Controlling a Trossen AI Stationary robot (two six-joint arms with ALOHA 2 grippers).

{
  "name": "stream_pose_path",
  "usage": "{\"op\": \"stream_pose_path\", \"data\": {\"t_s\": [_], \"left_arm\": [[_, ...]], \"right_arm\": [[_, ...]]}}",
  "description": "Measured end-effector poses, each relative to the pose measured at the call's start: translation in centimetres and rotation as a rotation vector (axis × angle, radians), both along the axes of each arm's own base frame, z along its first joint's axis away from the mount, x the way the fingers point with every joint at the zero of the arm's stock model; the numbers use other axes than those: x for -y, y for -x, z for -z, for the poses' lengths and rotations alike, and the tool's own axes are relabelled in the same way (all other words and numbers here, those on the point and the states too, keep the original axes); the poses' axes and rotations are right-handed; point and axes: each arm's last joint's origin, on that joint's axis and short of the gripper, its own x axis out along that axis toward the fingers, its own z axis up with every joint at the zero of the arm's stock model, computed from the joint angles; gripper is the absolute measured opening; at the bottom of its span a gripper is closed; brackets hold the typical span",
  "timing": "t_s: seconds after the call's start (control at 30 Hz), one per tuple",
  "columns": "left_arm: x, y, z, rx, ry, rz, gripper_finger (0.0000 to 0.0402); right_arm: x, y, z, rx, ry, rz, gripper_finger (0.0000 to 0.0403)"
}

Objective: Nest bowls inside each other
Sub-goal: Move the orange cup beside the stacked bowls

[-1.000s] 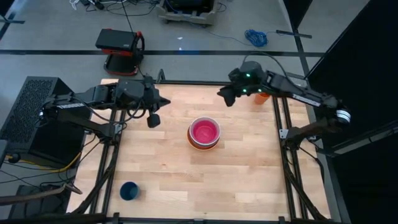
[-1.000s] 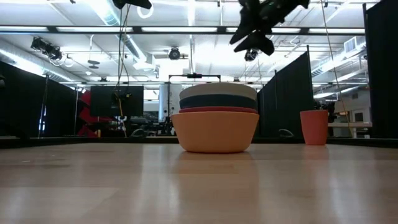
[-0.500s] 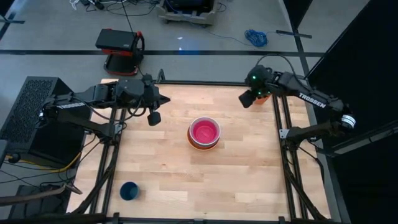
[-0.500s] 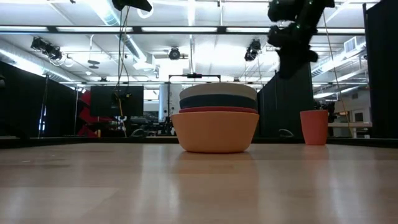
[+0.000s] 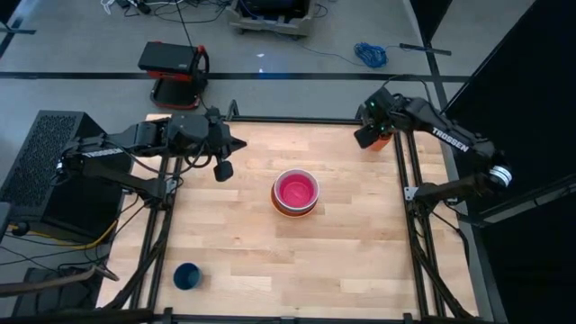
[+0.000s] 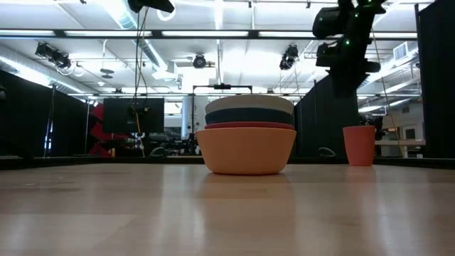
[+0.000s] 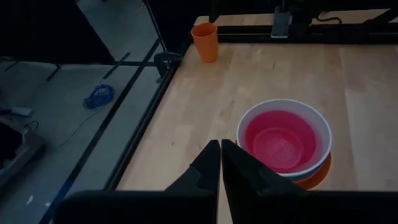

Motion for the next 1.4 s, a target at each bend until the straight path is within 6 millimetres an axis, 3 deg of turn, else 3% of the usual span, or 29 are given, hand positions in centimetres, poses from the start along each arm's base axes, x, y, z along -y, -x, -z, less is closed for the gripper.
{"op": "stream_pose_path", "data": {"t_s": [0.27, 0.67, 1.4], "left_arm": [[0.0, 0.0, 0.0, 0.007, 0.018, -0.007, 0.0004], [0.0, 0.0, 0.1, 0.001, 0.018, -0.006, 0.0001], [0.0, 0.0, 0.1, -0.001, 0.019, -0.006, 0.0004]], "right_arm": [[1.8, 0.6, 1.3, -0.052, -0.057, 0.059, 0.0226], [3.3, 0.2, 3.4, -0.116, -0.139, 0.037, 0.0227], [5.4, 0.4, 6.3, -0.212, -0.234, 0.012, 0.0156]]}}
